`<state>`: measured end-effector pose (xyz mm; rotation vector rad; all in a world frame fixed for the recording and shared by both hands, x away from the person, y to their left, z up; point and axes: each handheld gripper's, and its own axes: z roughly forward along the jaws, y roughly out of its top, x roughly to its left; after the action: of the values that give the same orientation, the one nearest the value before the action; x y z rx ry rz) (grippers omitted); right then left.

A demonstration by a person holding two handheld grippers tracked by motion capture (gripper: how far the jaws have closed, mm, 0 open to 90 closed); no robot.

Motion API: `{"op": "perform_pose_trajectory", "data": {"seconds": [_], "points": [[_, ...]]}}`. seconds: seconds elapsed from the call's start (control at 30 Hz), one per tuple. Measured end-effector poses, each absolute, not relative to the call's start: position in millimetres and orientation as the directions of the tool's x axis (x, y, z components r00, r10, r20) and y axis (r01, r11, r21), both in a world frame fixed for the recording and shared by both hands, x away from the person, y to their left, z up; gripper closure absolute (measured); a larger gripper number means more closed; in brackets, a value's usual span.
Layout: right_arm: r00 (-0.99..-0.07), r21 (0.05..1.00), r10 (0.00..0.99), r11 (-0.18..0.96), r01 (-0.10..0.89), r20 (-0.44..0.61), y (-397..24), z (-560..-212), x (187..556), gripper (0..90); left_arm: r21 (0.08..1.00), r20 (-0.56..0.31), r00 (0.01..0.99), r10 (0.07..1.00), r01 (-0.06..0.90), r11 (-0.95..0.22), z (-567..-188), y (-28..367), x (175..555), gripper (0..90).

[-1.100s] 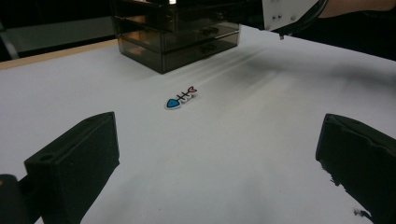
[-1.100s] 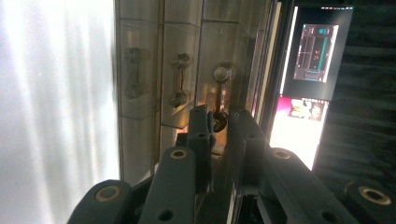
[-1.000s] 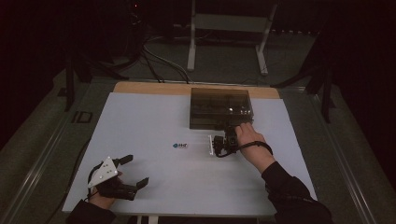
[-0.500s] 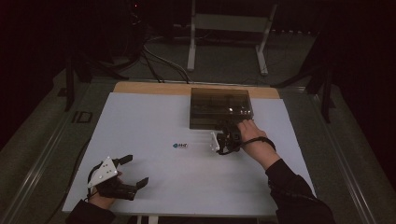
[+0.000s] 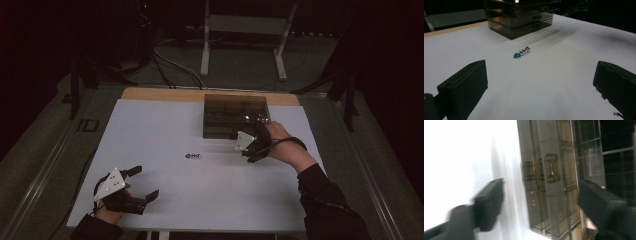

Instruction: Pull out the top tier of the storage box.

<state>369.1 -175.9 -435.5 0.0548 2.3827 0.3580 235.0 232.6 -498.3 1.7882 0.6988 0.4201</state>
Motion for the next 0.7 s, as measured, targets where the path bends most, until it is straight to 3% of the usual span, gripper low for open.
{"op": "perform_pose_trajectory", "data": {"seconds": [0.2,0.33,0.7], "points": [[-0.787,0.338,0.188,0.941,-0.028,-0.588,-186,-427,371,5.0,0.945,-0.06,0.761,0.646,0.251,-0.208,-498,233,235,0.8],[-0.815,0.373,0.206,0.928,-0.014,-0.541,-193,-421,373,4.6,0.945,-0.059,0.761,0.646,0.25,-0.209,-498,232,235,0.8],[-0.861,0.292,0.147,0.957,-0.001,-0.487,-207,-404,388,6.3,0.944,-0.06,0.76,0.647,0.253,-0.21,-499,232,235,0.8]]}}
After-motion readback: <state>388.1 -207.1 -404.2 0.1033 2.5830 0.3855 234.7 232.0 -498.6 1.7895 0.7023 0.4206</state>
